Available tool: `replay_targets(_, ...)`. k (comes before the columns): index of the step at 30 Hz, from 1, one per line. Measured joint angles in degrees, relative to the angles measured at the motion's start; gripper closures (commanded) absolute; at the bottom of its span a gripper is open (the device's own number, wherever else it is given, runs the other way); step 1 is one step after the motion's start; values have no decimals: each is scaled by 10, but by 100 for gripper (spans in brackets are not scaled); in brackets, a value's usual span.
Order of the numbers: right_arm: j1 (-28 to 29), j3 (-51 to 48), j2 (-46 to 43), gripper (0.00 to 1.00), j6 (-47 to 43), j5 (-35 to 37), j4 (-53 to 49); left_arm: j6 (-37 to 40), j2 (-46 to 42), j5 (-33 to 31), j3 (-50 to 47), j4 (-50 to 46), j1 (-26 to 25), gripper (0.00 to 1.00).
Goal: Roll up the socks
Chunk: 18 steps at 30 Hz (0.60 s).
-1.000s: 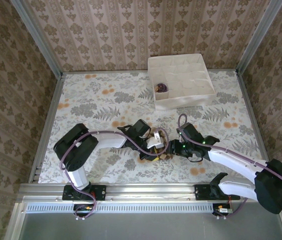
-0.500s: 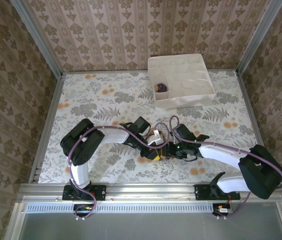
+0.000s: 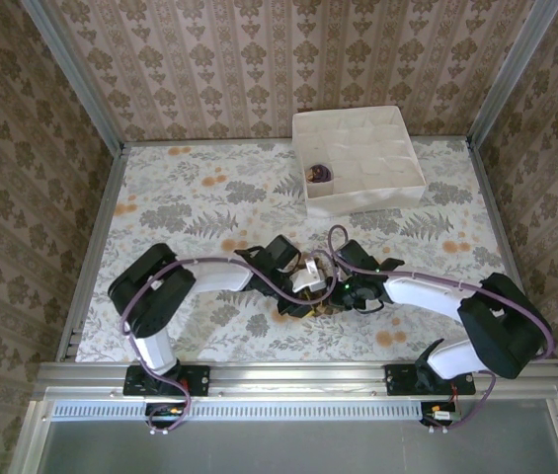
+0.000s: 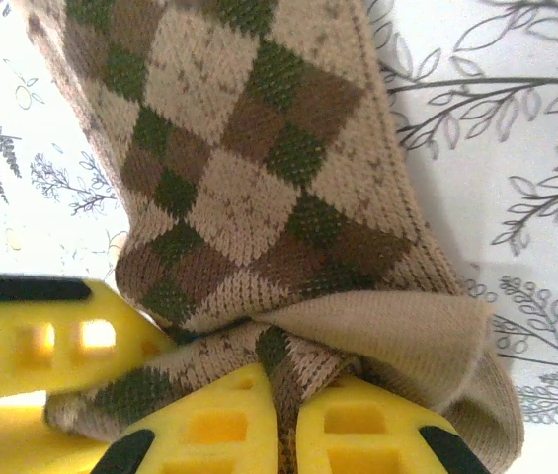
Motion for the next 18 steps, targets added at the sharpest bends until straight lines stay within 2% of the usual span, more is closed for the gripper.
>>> replay_targets(9,3,19,23,100,1,-2,-1,85,-111,-153,-77,50,-53,65)
replay_targets(18,3,26,27,100,3,-2,-8,178,-216,-309,-197,158,-123,56)
